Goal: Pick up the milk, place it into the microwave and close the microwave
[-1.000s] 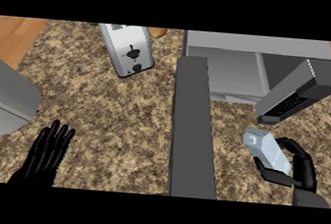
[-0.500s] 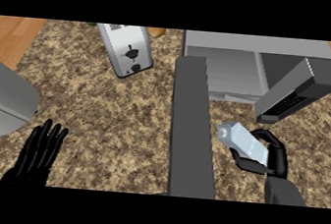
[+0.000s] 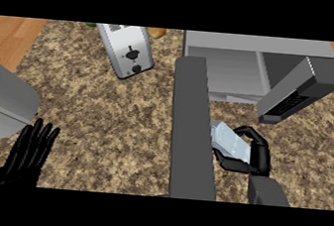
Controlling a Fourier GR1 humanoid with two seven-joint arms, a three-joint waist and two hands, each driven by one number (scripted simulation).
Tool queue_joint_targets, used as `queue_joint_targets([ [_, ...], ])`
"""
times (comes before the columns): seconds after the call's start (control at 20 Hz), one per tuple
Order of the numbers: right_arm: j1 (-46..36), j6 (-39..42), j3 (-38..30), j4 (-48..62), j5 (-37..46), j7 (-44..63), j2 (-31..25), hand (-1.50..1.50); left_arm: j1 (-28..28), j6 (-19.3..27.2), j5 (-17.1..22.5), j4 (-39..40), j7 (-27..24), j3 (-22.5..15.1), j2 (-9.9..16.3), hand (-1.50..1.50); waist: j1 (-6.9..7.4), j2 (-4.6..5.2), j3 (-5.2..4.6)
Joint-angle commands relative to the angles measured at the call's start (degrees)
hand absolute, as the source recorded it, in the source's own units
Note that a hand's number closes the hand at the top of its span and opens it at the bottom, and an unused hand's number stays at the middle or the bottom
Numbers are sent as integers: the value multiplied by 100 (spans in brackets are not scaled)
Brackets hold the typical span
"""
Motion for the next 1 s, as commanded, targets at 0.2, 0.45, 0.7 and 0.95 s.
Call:
queue_joint_targets([
  [0.2, -420, -1370, 954, -780, -387, 981, 71, 150, 160, 79, -288, -119, 4, -132, -242, -150, 30, 9, 14],
  [0.45, -615, -1357, 652, -929, -274, 1419, -131, 150, 357, -460, 127, 75, -108, 347, 74, -150, 37, 19, 14],
  [0.7, -1154, -1535, 741, -596, 12, 2046, -328, 150, -348, -260, -126, 559, -33, 270, -229, -150, 23, 29, 14],
  [0.95, -1872, -2267, 807, 349, 584, 2386, -302, 150, -36, -521, 195, 172, 144, 549, 53, -150, 107, 44, 17],
])
